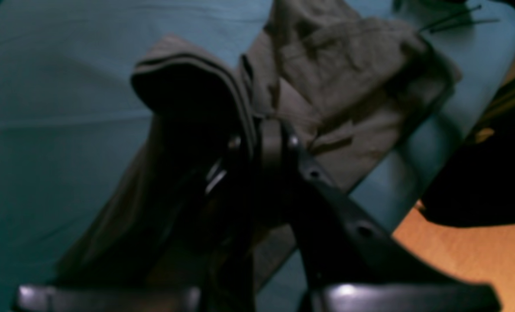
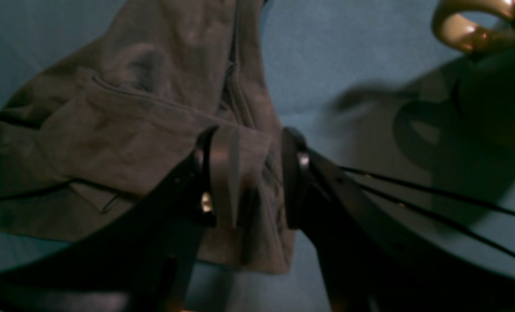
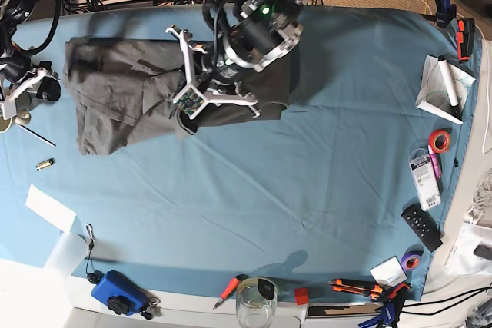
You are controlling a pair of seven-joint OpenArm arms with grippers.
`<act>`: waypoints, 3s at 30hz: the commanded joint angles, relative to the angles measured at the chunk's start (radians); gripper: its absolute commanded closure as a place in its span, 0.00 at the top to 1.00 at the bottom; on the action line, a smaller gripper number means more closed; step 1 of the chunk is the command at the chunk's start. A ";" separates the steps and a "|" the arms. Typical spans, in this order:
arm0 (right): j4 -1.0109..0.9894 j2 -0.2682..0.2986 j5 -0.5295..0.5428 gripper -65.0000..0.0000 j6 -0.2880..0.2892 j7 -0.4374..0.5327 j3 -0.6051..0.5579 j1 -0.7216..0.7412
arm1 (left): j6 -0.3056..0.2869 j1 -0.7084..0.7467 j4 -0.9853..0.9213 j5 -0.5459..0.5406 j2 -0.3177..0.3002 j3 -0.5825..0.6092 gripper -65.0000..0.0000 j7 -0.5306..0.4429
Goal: Fold the T-shirt properly
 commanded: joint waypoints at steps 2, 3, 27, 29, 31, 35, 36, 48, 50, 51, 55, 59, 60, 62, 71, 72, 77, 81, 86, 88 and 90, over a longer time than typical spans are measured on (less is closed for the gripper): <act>0.016 0.025 0.017 0.27 0.005 0.019 0.008 0.007 | 0.000 -0.046 -0.033 -0.004 0.021 0.001 0.00 -0.021; 0.016 0.026 0.017 0.27 0.005 0.020 0.008 0.007 | 0.001 -0.058 -0.050 -0.005 0.021 0.002 0.00 -0.021; 0.016 0.026 0.017 0.27 0.005 0.029 0.008 0.007 | -0.064 -0.088 -0.080 -0.163 0.045 0.011 0.00 -0.029; 0.016 0.026 0.017 0.27 0.005 0.029 0.008 0.007 | -0.089 -0.088 -0.080 -0.162 0.045 0.011 0.03 -0.033; 0.016 0.026 0.017 0.27 0.005 0.029 0.008 0.007 | -0.092 -0.088 -0.080 -0.157 0.045 0.011 0.24 -0.056; 0.016 0.026 0.017 0.27 0.005 0.029 0.008 0.007 | -0.092 -0.088 -0.080 -0.125 0.045 0.011 0.49 -0.102; 0.016 0.026 0.017 0.27 0.005 0.029 0.008 0.007 | -0.092 -0.088 -0.080 -0.111 0.045 0.011 0.50 -0.109; 0.016 0.026 0.017 0.27 0.005 0.056 0.008 0.008 | 0.084 -0.135 -0.040 0.206 0.045 0.003 0.36 0.131; 0.016 0.026 0.018 0.27 0.005 0.059 0.008 0.010 | 0.099 -0.134 -0.039 0.224 0.045 -0.018 0.26 0.133; 0.016 0.026 0.017 0.27 0.005 0.060 0.008 0.010 | 0.097 -0.134 -0.039 0.224 0.045 -0.033 0.23 0.133; 0.016 0.026 0.017 0.27 0.005 0.063 0.008 0.010 | 0.094 -0.135 -0.039 0.248 0.009 -0.127 0.13 0.128; 0.016 0.026 0.017 0.27 0.005 0.079 0.008 0.010 | 0.093 -0.135 -0.039 0.223 -0.055 -0.271 0.09 0.120; 0.016 0.026 0.017 0.27 0.005 0.084 0.008 0.010 | 0.093 -0.135 -0.039 0.198 -0.071 -0.310 0.09 0.120; 0.016 0.026 0.017 0.27 0.005 0.092 0.008 0.011 | 0.092 -0.134 -0.039 0.129 -0.106 -0.383 0.09 0.127; 0.016 0.026 0.015 0.27 0.006 0.067 0.008 0.095 | 0.021 -0.126 -0.037 -0.084 -0.214 -0.535 0.09 0.174; 0.016 0.026 0.007 0.27 0.007 0.067 0.008 0.105 | 0.021 -0.120 -0.037 -0.084 -0.219 -0.534 0.09 0.175; 0.015 0.026 -0.089 0.32 0.033 0.069 0.008 0.111 | 0.021 -0.087 -0.034 -0.085 -0.229 -0.532 0.09 0.176; 0.012 0.026 -0.119 0.50 0.034 0.082 0.008 0.109 | 0.021 -0.065 -0.032 -0.084 -0.229 -0.532 0.09 0.177; 0.011 0.025 -0.134 0.50 0.028 0.090 0.008 0.109 | 0.022 -0.051 -0.032 -0.084 -0.229 -0.532 0.09 0.179; 0.011 0.026 -0.142 0.50 0.000 0.092 -0.007 0.109 | 0.022 -0.048 -0.032 -0.084 -0.229 -0.532 0.09 0.188; 0.011 0.026 -0.145 0.50 -0.002 0.093 -0.039 0.109 | 0.022 -0.048 -0.032 -0.084 -0.229 -0.532 0.09 0.198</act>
